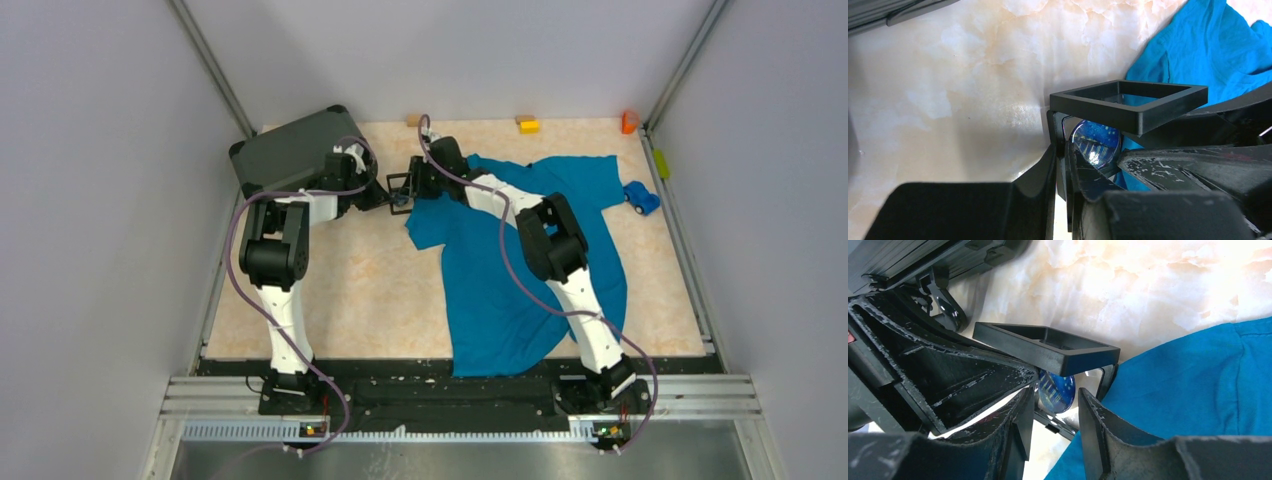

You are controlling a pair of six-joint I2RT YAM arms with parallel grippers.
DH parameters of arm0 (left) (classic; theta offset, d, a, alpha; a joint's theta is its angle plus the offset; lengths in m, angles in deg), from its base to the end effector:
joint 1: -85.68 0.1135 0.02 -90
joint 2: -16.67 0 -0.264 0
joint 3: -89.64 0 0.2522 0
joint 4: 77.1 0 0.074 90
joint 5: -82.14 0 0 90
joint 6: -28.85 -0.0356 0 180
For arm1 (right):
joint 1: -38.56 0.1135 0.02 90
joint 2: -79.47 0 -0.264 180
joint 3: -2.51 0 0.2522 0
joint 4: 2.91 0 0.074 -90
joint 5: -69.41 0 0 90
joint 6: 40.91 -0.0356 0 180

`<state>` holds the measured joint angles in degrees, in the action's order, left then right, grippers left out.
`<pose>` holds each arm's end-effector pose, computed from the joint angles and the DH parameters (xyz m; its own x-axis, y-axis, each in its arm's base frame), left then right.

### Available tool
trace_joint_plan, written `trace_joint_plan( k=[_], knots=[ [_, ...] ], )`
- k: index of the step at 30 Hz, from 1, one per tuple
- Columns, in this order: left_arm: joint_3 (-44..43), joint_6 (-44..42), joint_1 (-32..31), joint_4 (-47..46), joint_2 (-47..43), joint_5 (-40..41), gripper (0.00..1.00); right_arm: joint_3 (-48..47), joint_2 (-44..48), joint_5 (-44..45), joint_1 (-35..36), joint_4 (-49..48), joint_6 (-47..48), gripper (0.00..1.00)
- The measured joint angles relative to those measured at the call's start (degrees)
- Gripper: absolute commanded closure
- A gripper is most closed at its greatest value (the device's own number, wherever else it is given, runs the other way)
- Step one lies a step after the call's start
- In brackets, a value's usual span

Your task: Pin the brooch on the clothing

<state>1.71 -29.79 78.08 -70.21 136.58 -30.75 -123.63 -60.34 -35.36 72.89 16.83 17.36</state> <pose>0.4429 -0.0731 0.1417 -0.7508 -0.3835 -0.5378 0.0366 0.7888 -0.6136 0.4550 0.3218 0.1646 -0.7660 0.0927 -0.6362 -0.3742 0.7404 0.5584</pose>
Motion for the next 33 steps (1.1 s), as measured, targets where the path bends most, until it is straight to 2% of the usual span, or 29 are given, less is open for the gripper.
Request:
trace_joint_plan(
  k=[10,13,18,20,23,25,28,33],
  knots=[
    [-0.02,0.02,0.0,0.0,0.0,0.0,0.86,0.0,-2.27,-0.83,0.0,-1.84,-1.42,0.67],
    [-0.04,0.02,0.0,0.0,0.04,-0.04,0.87,0.0,-2.49,-1.6,0.0,-2.45,-2.23,0.77],
    [-0.28,0.0,0.04,-0.02,0.26,-0.24,0.86,0.0,-2.84,-2.19,-0.15,-3.69,-3.67,1.0],
    [-0.28,0.0,0.07,-0.17,0.26,-0.26,0.78,0.11,-2.82,-3.13,-0.33,-5.07,-4.37,1.0],
    [0.04,-0.26,0.04,-0.68,0.22,-0.17,0.55,2.03,-2.47,-3.32,-0.35,-8.0,-4.85,1.0],
    [0.83,0.17,0.07,-1.68,-0.22,-0.59,0.47,4.9,-1.16,-3.32,-0.37,-10.36,-5.01,1.0],
    [5.29,-0.13,-0.15,-1.73,-5.14,0.87,0.4,9.99,2.4,-3.28,-0.35,-11.34,-4.74,1.0],
    [13.03,0.37,-0.26,-1.57,-16.04,3.5,0.39,19.39,11.45,-3.21,-0.35,-12.63,-2.47,1.0]
  ],
)
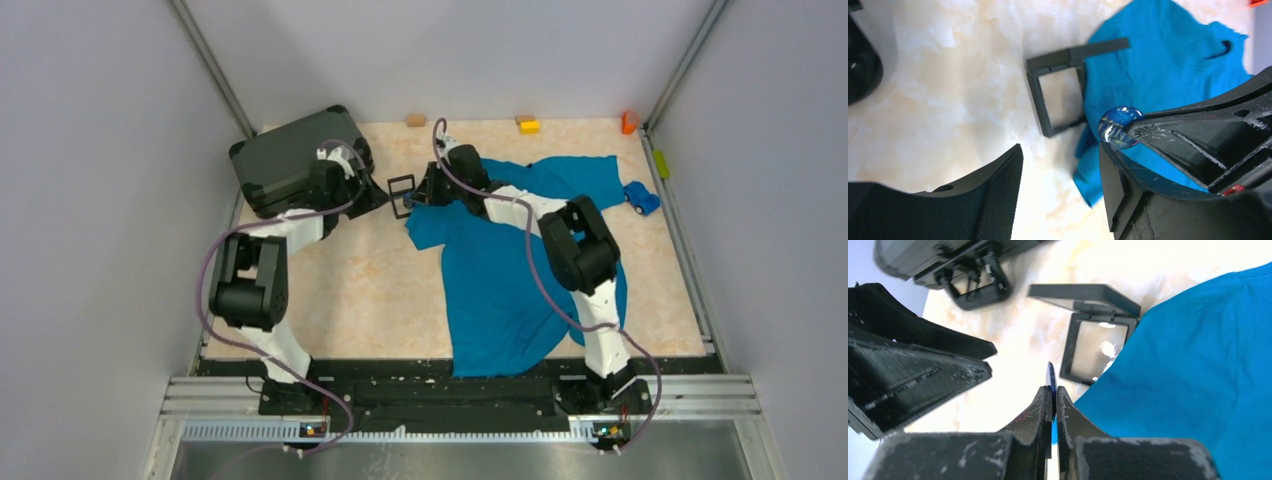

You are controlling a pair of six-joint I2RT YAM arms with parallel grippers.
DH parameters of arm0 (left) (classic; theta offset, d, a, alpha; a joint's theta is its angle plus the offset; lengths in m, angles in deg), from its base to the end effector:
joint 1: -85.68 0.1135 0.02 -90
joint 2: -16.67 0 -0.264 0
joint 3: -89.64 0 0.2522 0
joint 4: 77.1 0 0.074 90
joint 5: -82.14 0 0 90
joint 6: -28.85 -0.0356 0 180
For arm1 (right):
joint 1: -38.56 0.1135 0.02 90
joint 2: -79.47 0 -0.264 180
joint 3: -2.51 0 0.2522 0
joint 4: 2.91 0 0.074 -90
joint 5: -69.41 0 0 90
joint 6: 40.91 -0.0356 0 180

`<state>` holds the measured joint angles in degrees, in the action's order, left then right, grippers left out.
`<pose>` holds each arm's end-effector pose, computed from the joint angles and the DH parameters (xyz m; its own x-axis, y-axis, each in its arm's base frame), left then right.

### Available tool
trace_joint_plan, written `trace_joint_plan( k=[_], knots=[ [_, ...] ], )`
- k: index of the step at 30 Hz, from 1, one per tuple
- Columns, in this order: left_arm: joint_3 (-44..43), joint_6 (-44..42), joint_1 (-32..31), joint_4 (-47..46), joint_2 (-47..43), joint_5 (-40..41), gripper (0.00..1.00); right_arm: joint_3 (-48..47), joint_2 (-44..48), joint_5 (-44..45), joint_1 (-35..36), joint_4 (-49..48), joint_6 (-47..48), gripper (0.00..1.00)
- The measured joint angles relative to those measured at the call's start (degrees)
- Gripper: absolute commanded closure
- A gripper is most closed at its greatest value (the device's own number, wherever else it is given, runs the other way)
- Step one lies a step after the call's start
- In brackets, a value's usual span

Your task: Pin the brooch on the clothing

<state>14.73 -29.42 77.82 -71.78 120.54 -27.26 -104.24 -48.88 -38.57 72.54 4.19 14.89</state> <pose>0.3875 -0.0654 0.1871 -0.6854 -0.4061 -0.6044 0.0475 0.8033 -0.5937 0.4192 0.2958 0.1759 -0.7544 0.1363 -0.6421 -0.4016 0.6780 0.6156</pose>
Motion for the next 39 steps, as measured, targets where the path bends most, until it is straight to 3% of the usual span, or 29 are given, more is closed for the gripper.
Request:
trace_joint_plan(
  k=[5,10,18,26,32,35,39],
  knots=[
    [7.82,3.5,0.0,-0.33,-14.51,-0.02,0.39,12.98,14.47,-0.04,0.07,-4.92,5.86,1.0],
    [10.99,9.09,-0.13,0.15,-25.53,-5.57,0.38,27.39,30.08,2.56,2.43,-9.84,16.59,1.0],
    [14.32,15.04,-0.63,6.82,-32.06,-16.79,0.37,47.23,47.89,11.58,16.98,-19.19,34.56,1.0],
    [18.36,19.39,-3.28,14.05,-35.87,-24.04,0.36,52.24,52.87,17.2,23.85,-24.98,46.75,1.0],
    [20.65,22.23,-4.63,14.43,-37.66,-25.33,0.37,52.24,52.87,19.28,27.23,-25.46,52.28,1.0],
    [21.31,23.76,-4.94,14.43,-37.88,-25.59,0.42,52.26,52.83,20.59,28.76,-25.55,54.45,1.0],
    [21.35,25.18,-5.51,14.05,-38.21,-25.81,0.6,52.26,52.11,22.14,30.21,-26.32,57.27,1.0]
  ],
)
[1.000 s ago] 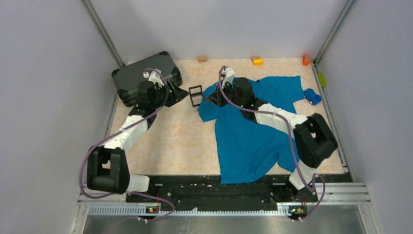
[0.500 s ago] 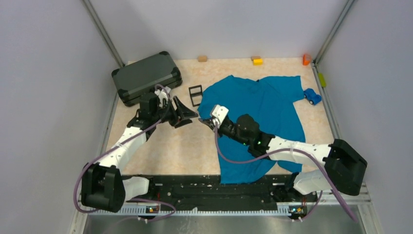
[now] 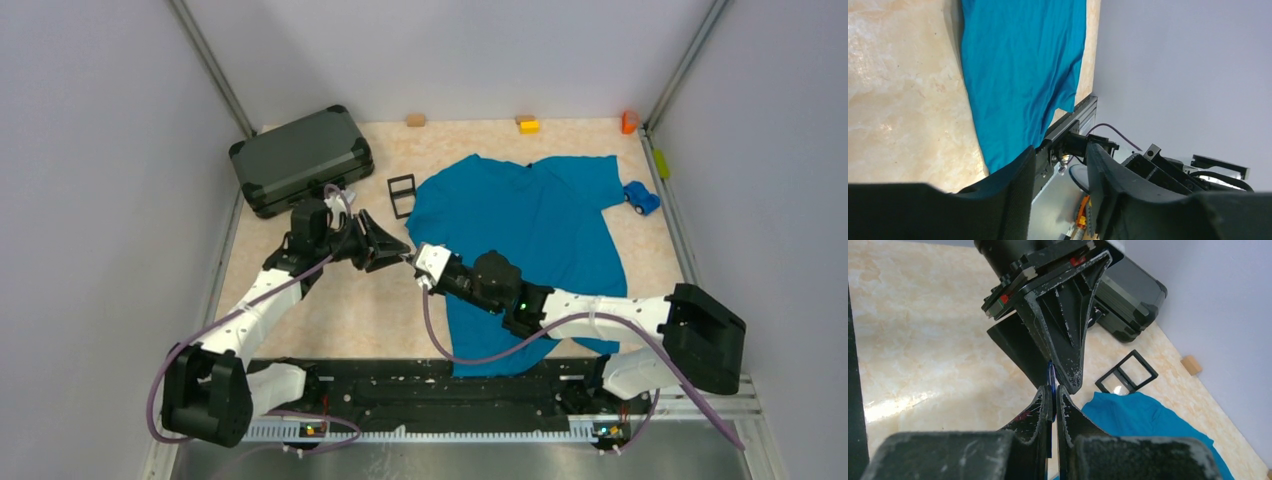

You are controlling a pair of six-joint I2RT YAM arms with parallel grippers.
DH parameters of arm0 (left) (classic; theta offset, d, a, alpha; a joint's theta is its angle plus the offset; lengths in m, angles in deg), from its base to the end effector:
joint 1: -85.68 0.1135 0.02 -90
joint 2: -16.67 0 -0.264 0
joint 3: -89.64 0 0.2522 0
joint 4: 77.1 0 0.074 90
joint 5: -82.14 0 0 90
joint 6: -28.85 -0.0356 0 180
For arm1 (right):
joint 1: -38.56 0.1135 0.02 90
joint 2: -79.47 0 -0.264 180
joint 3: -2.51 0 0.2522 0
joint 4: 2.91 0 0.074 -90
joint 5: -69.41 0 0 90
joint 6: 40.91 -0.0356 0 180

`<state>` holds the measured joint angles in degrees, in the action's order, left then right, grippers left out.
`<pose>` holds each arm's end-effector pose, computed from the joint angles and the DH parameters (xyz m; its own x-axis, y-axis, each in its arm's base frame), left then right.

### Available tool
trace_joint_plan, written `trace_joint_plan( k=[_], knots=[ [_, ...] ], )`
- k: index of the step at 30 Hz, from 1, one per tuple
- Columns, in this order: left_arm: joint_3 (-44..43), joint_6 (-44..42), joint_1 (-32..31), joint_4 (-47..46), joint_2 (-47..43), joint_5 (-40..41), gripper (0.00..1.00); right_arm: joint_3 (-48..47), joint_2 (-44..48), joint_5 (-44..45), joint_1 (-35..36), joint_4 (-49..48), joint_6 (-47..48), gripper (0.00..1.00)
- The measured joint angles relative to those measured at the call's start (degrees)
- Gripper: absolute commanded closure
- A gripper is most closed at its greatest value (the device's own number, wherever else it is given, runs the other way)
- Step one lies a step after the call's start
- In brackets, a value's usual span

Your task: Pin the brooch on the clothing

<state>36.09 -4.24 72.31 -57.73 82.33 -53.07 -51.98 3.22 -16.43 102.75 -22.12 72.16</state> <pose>0.2299 -0.0806 0.2494 -0.9072 -0.3911 -0.1551 -0.0152 0.3990 -0.9168 0.1333 0.2697 0.2716 0.3216 -0.2326 -0.9179 -0.8046 0.4438 -0.3944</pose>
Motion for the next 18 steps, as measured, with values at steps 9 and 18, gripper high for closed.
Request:
trace_joint_plan(
  k=[9,18],
  knots=[
    [1.49,1.92,-0.31,-0.48,-1.46,-0.2,0.7,0.0,-3.74,2.08,2.12,-2.08,4.94,1.0],
    [1.99,1.92,-0.28,0.04,-1.44,-0.17,0.69,0.63,-5.29,5.33,3.98,-4.66,9.53,1.0]
  ],
)
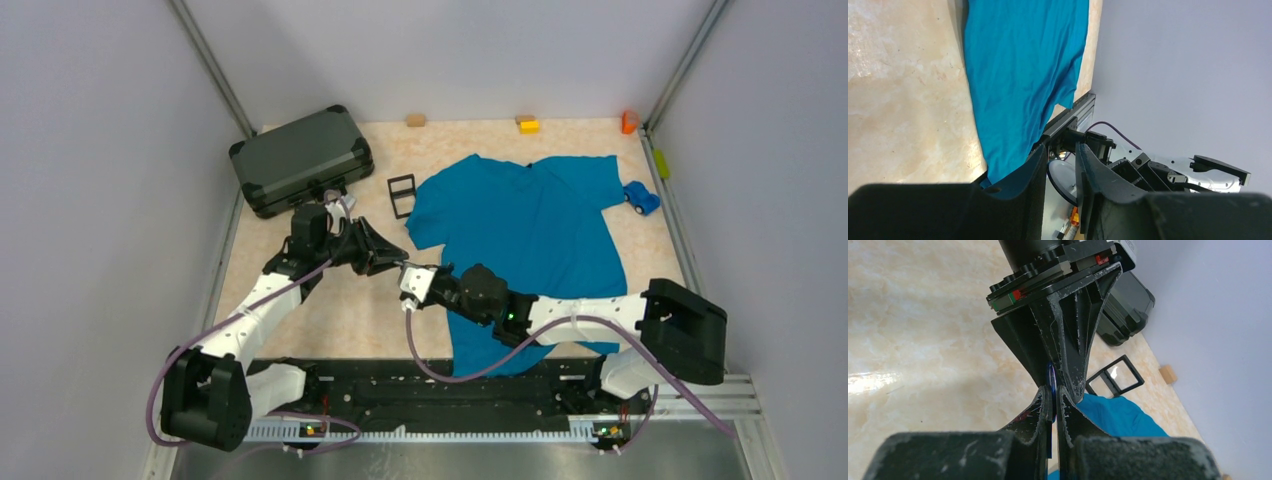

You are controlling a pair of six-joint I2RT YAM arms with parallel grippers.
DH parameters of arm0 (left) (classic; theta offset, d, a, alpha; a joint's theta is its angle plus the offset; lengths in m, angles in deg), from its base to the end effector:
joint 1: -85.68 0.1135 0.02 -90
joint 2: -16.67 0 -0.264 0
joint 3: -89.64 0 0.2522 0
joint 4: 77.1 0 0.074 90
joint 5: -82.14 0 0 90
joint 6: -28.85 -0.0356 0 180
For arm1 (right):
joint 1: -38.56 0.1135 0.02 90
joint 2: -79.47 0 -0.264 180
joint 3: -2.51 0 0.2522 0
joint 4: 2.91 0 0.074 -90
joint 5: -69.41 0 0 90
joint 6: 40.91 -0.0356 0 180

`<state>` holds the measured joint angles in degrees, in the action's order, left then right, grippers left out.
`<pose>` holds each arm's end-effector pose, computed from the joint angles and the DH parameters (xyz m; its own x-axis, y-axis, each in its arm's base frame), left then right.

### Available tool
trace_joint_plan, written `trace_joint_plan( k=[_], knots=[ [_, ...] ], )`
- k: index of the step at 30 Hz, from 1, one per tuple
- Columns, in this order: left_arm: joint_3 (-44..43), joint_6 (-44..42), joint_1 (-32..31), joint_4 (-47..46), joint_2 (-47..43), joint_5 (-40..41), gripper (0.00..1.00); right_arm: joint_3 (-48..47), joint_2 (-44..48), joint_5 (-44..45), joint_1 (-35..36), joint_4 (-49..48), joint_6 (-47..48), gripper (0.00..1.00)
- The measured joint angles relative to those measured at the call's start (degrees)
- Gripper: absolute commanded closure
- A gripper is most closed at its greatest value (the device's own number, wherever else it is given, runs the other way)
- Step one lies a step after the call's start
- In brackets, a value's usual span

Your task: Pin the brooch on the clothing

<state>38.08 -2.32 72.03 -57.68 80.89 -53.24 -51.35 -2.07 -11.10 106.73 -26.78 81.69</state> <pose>0.2225 -0.0801 0.2434 -0.9104 -0.3974 -0.1151 -0.0525 0.3869 -0.9206 0.1220 0.2887 0.2502 0.4395 -0.3318 -0.8347 -0.7331 0.4044 -0.5468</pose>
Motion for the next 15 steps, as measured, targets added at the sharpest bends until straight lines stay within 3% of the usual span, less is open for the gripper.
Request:
trace_joint_plan(
  k=[5,9,12,15],
  knots=[
    [0.0,-0.17,0.0,0.83,0.0,-0.22,0.69,0.0,-1.09,1.79,1.11,-1.09,2.93,1.0],
    [0.0,-0.42,0.02,1.88,0.02,-0.04,0.88,0.0,-1.9,2.86,1.9,-1.75,4.85,1.0],
    [0.0,-0.2,0.04,2.16,0.02,0.39,0.97,0.02,-2.23,3.21,2.51,-1.77,5.92,1.0],
    [0.0,0.35,0.02,2.14,0.0,0.92,1.0,0.35,-2.38,3.96,3.23,-1.77,6.43,0.62]
  ],
)
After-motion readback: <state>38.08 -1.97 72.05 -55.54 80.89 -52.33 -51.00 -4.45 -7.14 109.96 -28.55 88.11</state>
